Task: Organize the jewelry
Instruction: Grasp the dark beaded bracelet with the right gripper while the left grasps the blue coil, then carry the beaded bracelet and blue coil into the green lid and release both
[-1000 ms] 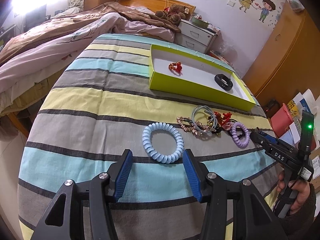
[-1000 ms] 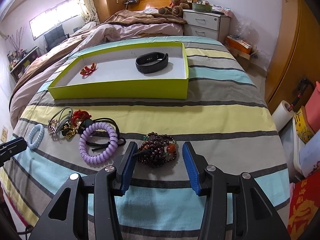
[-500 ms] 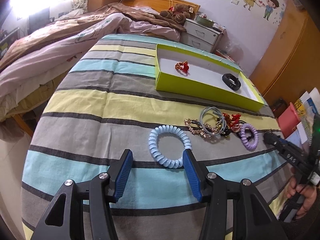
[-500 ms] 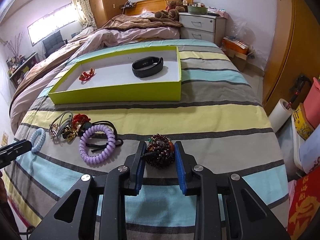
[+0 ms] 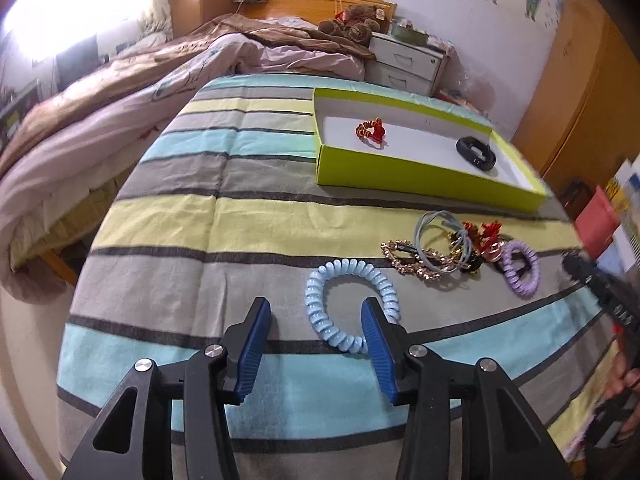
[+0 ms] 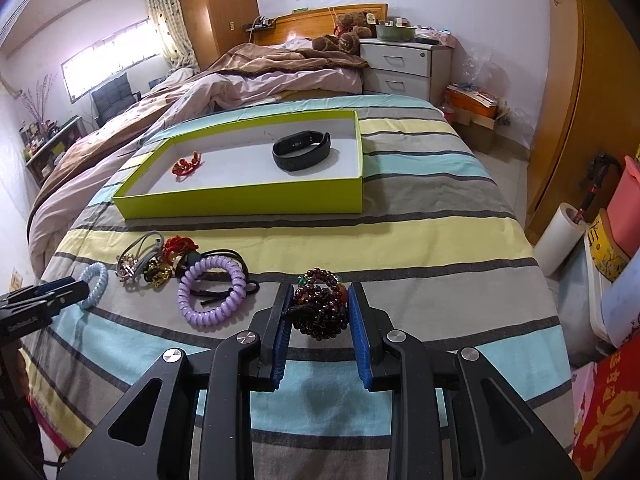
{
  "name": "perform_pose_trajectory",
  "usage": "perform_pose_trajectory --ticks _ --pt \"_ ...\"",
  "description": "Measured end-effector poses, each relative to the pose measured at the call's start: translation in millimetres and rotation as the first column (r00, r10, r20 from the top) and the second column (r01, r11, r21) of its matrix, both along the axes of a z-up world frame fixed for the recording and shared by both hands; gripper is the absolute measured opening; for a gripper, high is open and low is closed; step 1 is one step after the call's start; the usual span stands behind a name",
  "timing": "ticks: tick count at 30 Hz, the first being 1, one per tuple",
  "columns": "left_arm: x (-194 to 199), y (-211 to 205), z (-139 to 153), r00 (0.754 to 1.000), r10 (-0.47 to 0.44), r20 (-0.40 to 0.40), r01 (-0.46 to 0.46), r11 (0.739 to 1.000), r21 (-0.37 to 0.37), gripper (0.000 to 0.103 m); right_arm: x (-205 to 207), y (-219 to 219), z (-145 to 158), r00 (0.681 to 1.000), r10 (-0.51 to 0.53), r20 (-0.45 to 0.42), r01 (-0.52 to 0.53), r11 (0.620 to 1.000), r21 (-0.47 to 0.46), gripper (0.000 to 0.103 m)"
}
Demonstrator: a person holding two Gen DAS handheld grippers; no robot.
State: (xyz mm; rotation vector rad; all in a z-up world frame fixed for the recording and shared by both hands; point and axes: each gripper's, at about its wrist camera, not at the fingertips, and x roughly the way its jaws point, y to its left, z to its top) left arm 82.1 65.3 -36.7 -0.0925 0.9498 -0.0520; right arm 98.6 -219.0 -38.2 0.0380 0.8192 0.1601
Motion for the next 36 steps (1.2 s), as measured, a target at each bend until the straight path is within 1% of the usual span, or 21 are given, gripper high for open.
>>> perform_pose_trajectory --ticks 2,4,5,7,9,11,16,20,28,34,36 --pt "3 -3 0 1.0 -0.005 -0.004 0.005 0.999 0.034 0.043 0 0 1 1.0 0.002 0.006 -0.002 1.0 0.006 0.028" --pt "3 -2 0 1.0 0.001 -0.003 -0.001 0.999 0.048 0.033 0 0 2 1.0 0.004 0.007 -0.004 1.0 0.008 0.028" --pt "3 -2 0 1.0 0.0 -0.003 0.0 0.999 0.051 0.03 -1 1 2 1.0 0.004 0.009 -0.004 1.0 0.007 0.028" --pt "3 2 0 1.0 0.001 -0.003 -0.001 0.999 0.05 0.021 -1 1 2 1.0 0.008 0.009 -0.008 1.0 0.009 0.028" --pt "3 3 0 1.0 0.004 -0.002 -0.004 0.998 0.06 0.016 0 2 2 1.0 0.012 0.006 -0.012 1.0 0.01 0.028" --pt "2 5 1 1.0 0.004 0.0 -0.004 0.998 0.056 0.012 0 3 1 1.0 0.014 0.003 -0.014 1.0 0.01 0.028" --pt "1 9 1 1.0 0.012 0.007 -0.012 0.999 0.034 0.01 1 3 1 1.0 0.014 0.003 -0.014 1.0 0.01 0.028" --pt "0 10 4 1.0 0.012 0.016 -0.012 1.0 0.002 0.01 0 4 1 1.0 0.01 0.004 -0.01 1.0 0.011 0.028" --pt "-3 11 14 0.999 0.009 0.038 -0.008 1.0 -0.027 0.01 -2 7 5 1.0 0.011 0.017 -0.011 1.0 0.016 0.028" --pt "-1 6 25 0.998 -0.008 0.064 0.011 0.998 -0.054 0.01 -4 8 12 0.999 0.017 0.03 -0.018 1.0 0.016 0.028" --pt "0 4 30 0.997 -0.012 0.079 0.016 0.999 -0.052 0.009 -4 8 15 0.999 0.019 0.036 -0.02 1.0 0.016 0.028"
